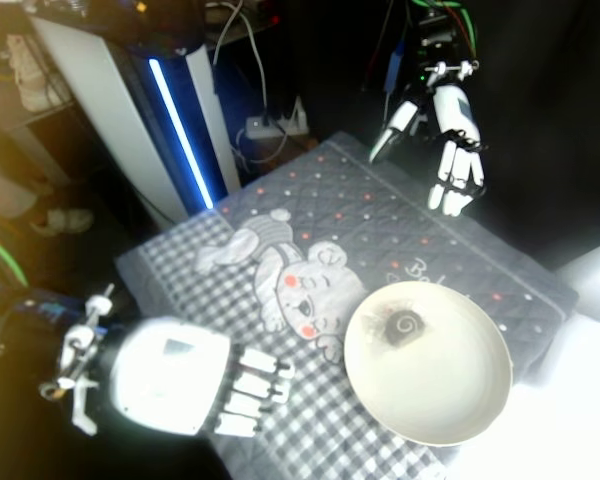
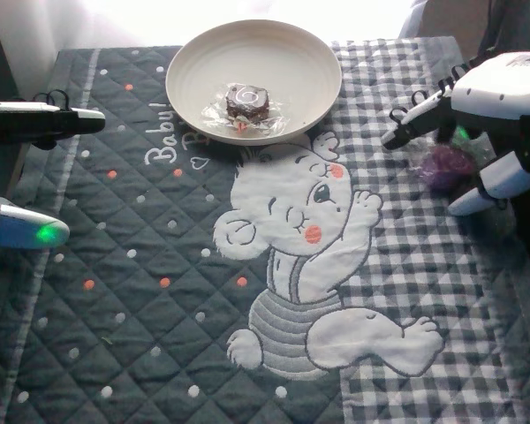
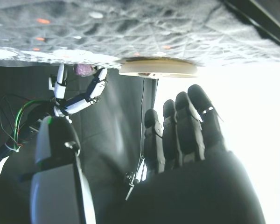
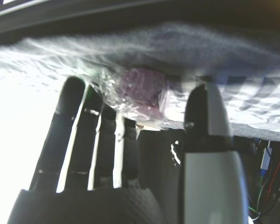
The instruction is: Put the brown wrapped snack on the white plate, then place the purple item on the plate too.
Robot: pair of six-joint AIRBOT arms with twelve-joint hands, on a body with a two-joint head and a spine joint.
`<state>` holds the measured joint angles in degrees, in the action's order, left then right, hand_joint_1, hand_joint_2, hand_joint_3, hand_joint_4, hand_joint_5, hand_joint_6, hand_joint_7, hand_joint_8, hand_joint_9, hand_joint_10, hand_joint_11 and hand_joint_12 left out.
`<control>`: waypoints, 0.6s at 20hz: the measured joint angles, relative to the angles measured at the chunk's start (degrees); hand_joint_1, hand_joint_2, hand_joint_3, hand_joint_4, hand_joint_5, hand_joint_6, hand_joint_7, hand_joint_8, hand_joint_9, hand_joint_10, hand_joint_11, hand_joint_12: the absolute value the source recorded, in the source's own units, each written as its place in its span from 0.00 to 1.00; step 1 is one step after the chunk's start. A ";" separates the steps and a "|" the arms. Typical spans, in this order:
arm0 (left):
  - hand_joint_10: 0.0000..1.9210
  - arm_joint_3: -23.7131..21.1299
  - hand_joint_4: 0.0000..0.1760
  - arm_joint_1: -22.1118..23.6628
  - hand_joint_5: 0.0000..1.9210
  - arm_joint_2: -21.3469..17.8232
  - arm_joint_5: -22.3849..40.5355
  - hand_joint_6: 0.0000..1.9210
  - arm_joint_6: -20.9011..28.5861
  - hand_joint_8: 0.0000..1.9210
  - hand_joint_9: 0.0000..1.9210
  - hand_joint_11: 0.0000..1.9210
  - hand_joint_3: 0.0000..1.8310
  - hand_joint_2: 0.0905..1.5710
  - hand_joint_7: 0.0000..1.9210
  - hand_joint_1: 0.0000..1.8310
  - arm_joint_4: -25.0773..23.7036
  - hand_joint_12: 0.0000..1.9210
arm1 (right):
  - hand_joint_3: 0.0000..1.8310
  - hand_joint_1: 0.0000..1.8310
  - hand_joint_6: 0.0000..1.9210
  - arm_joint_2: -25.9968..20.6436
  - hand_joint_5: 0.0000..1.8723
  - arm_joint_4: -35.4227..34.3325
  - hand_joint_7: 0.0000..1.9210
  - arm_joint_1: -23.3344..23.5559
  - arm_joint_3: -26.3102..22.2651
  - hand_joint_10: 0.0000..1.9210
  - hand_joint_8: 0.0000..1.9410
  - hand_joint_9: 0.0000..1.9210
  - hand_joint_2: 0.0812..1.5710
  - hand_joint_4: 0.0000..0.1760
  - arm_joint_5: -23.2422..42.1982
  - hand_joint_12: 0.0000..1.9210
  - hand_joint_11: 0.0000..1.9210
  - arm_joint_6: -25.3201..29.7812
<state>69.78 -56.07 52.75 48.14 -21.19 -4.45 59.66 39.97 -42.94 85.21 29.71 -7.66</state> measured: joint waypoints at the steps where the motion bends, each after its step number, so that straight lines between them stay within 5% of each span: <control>1: 0.00 0.00 0.45 -0.17 0.21 0.00 0.11 0.00 0.02 0.00 0.18 0.00 0.00 0.52 0.19 0.43 0.04 0.54 | 0.00 0.61 0.00 -0.07 0.31 0.28 0.33 0.00 0.00 0.56 0.00 0.33 0.53 0.36 -0.46 0.80 0.36 0.00; 3: 0.00 -0.28 0.46 -0.31 0.20 0.00 0.02 0.00 0.13 0.00 0.19 0.00 0.00 0.53 0.19 0.43 0.20 0.55 | 0.01 0.66 0.00 -0.11 0.36 0.46 0.37 0.00 0.00 0.36 0.01 0.34 0.58 0.27 -0.94 0.72 0.29 0.02; 4: 0.00 -0.35 0.46 -0.31 0.20 0.00 0.07 0.00 0.20 0.00 0.19 0.00 0.00 0.53 0.19 0.43 0.04 0.55 | 0.01 0.66 0.00 -0.11 0.36 0.52 0.37 0.00 0.00 0.36 0.01 0.34 0.58 0.27 -0.94 0.72 0.29 0.00; 5: 0.00 -0.35 0.44 -0.31 0.20 0.00 0.11 0.00 0.20 0.00 0.18 0.00 0.00 0.53 0.19 0.43 -0.17 0.55 | 0.00 0.67 0.01 -0.11 0.44 0.52 0.44 0.00 0.00 0.57 0.06 0.34 0.64 0.10 -0.79 0.81 0.29 0.02; 6: 0.00 -0.35 0.46 -0.31 0.20 0.00 0.09 0.00 0.22 0.00 0.19 0.00 0.00 0.52 0.19 0.43 -0.02 0.55 | 0.01 0.68 0.30 -0.11 0.52 0.52 0.46 0.00 0.00 0.63 0.56 0.35 0.69 0.00 -0.81 0.84 0.27 0.02; 8: 0.00 -0.33 0.45 -0.31 0.21 0.00 0.11 0.00 0.22 0.00 0.19 0.00 0.00 0.52 0.19 0.43 0.17 0.55 | 0.00 0.68 0.34 -0.11 0.56 0.15 0.47 0.00 0.00 0.61 0.65 0.40 0.70 0.00 -0.42 0.80 0.30 0.04; 9: 0.01 -0.35 0.46 -0.31 0.20 0.02 0.11 0.00 0.22 0.00 0.19 0.00 0.00 0.53 0.20 0.41 0.09 0.55 | 0.00 0.74 0.41 -0.11 0.55 0.17 0.46 0.00 0.00 0.71 0.59 0.42 0.71 0.00 -0.17 0.73 0.30 0.04; 10: 0.00 -0.35 0.50 -0.31 0.20 0.02 0.09 0.00 0.22 0.00 0.19 0.00 0.00 0.54 0.19 0.40 0.04 0.53 | 0.00 0.74 0.42 -0.11 0.55 0.61 0.45 0.00 0.00 0.71 0.58 0.43 0.71 0.00 -0.20 0.71 0.32 0.09; 12: 0.00 -0.33 0.51 -0.31 0.20 0.02 0.09 0.00 0.22 0.00 0.18 0.00 0.00 0.55 0.19 0.39 0.15 0.50 | 0.00 0.75 0.35 -0.11 0.59 0.04 0.46 0.00 0.00 0.72 0.58 0.43 0.70 0.00 0.37 0.78 0.30 0.07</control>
<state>69.45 -56.38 52.77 48.23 -20.97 -4.29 59.55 40.01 -42.94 85.21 30.09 -7.60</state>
